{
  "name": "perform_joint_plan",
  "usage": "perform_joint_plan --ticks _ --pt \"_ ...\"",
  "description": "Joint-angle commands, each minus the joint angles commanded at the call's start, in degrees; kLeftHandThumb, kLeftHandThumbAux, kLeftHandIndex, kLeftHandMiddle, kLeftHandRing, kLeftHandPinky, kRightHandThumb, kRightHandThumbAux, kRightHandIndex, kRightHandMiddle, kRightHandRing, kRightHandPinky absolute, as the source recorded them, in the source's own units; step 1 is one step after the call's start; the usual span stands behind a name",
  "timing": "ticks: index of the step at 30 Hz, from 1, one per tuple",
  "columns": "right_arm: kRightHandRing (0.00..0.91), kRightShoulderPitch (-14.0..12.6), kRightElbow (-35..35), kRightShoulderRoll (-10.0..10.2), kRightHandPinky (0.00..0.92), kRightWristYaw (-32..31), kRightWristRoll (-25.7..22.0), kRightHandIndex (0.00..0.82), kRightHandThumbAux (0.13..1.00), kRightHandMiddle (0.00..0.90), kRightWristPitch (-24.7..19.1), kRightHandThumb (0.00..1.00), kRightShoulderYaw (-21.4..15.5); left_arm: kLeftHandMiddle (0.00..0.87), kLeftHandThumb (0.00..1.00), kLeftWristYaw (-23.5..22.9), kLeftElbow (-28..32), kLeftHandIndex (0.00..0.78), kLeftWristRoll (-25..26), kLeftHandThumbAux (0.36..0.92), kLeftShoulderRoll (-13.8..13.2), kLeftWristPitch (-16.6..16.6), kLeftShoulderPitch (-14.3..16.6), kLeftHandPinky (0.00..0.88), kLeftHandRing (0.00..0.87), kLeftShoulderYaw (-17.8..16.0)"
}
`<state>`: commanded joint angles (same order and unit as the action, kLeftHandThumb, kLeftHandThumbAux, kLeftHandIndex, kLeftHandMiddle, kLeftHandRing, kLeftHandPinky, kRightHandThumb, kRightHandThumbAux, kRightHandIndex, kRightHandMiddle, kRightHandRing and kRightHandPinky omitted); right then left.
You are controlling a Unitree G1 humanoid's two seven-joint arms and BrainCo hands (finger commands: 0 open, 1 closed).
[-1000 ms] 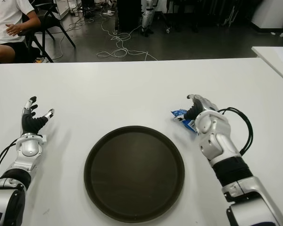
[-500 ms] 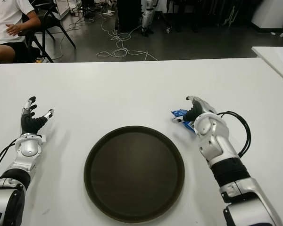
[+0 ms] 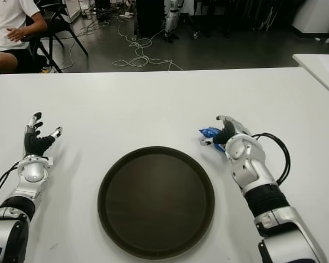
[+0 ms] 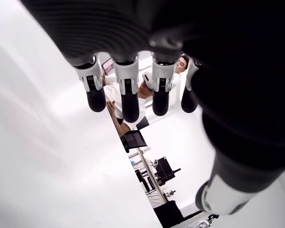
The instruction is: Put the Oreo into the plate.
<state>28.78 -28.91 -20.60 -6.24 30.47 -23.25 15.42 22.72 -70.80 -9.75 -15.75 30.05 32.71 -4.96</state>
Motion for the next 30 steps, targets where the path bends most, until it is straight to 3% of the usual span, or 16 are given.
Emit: perform_joint_plan --ticks 17,30 --pt "0.037 1.6 -5.2 0.6 0.000 1.6 -0.2 0.050 0.721 0.077 2.8 0.000 0.5 0.095 0.000 -1.5 0.1 0.066 0.5 0.809 0.0 1.1 -0.1 0.077 0.081 -0.5" --pt "0.036 1.6 -6.4 1.0 0.000 1.8 -1.4 0.044 0.713 0.081 3.6 0.000 -0.1 0.101 0.000 -0.7 0.0 0.066 -0.2 0.788 -0.3 0.4 -0.1 0.069 0.082 -0.1"
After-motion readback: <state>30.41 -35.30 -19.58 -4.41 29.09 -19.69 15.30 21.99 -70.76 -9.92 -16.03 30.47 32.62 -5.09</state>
